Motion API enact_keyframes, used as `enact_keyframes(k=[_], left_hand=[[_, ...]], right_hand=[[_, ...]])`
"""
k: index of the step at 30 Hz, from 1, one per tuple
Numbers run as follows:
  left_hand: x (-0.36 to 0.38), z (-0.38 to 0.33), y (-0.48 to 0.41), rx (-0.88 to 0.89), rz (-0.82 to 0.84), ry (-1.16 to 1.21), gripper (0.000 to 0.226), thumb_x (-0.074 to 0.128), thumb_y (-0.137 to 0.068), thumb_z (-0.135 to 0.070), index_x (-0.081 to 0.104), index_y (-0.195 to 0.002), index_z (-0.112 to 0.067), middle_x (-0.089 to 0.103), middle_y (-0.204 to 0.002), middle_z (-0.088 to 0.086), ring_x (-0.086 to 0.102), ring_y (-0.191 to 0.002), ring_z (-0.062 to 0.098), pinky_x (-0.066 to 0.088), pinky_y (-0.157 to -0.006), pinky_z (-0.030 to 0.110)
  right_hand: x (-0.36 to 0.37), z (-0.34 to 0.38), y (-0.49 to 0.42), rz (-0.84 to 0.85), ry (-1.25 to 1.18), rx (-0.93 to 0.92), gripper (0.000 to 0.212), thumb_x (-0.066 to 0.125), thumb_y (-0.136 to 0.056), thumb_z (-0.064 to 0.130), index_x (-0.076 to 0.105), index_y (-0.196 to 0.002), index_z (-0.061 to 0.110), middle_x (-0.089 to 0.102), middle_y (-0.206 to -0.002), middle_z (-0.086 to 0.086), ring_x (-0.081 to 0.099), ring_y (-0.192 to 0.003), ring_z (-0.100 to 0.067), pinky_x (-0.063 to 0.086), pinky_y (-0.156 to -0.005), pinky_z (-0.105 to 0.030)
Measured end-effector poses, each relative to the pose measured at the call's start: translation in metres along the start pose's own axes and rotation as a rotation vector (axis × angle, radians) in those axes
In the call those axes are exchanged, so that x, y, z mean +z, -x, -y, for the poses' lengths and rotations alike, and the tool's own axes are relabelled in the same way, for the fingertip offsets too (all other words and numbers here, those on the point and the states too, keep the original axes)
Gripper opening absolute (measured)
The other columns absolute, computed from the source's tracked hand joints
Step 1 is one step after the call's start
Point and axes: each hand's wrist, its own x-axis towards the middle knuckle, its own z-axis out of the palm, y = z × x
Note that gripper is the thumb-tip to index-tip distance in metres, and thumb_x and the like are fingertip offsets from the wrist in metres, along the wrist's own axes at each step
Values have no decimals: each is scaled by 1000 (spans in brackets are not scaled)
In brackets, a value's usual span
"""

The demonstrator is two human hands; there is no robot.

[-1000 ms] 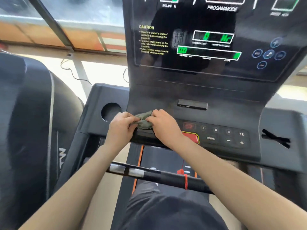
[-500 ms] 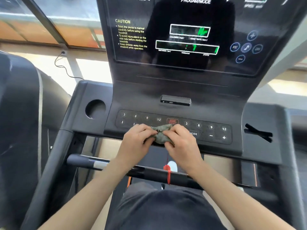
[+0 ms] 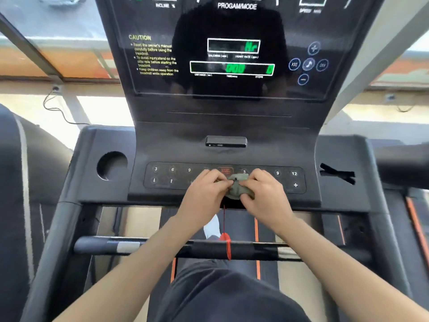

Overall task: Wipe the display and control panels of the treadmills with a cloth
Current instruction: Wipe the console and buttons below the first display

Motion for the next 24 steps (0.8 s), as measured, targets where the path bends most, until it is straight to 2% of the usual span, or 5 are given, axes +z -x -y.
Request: enact_keyframes(k=[6, 10, 15, 19, 24], left_hand=[[11, -13, -61, -16, 38, 124, 14, 66, -87, -16, 77, -96, -14, 67, -94, 1, 65, -85, 23, 51, -74, 35], [28, -25, -108, 140, 92, -14, 8, 67, -86, -13, 74, -89, -15, 65, -90, 4, 62, -84, 27, 54, -73, 41], [38, -22, -144, 272, 115, -183, 8, 68, -89, -11, 74, -89, -16, 63, -89, 2, 57, -84, 25, 55, -67, 43], [43, -36, -146, 226, 201, -133, 13, 65, -91, -14, 78, -95, -12, 66, -92, 7, 60, -88, 30, 54, -73, 46], [47, -51, -116, 206, 319, -21, 16, 73, -89, -18, 79, -103, -16, 68, -96, 4, 66, -93, 28, 53, -79, 38]], right_hand=[[-31, -20, -9, -130, -29, 195, 28, 63, -71, 0, 67, -97, 10, 61, -100, -1, 58, -92, -25, 47, -81, -34], [-46, -56, -22, -183, 70, 241, 31, 62, -71, -9, 70, -96, 7, 58, -93, -6, 54, -87, -29, 49, -77, -38], [-48, -87, -40, -125, 173, 211, 31, 58, -74, -8, 71, -97, 9, 59, -88, -6, 51, -85, -29, 52, -71, -42], [-43, -102, -41, -90, 178, 157, 29, 60, -79, -4, 74, -101, 9, 59, -91, -8, 52, -85, -29, 53, -68, -41], [-43, -115, 1, -63, 143, 165, 32, 63, -76, -7, 76, -99, 11, 61, -89, -6, 51, -82, -29, 53, -68, -40]])
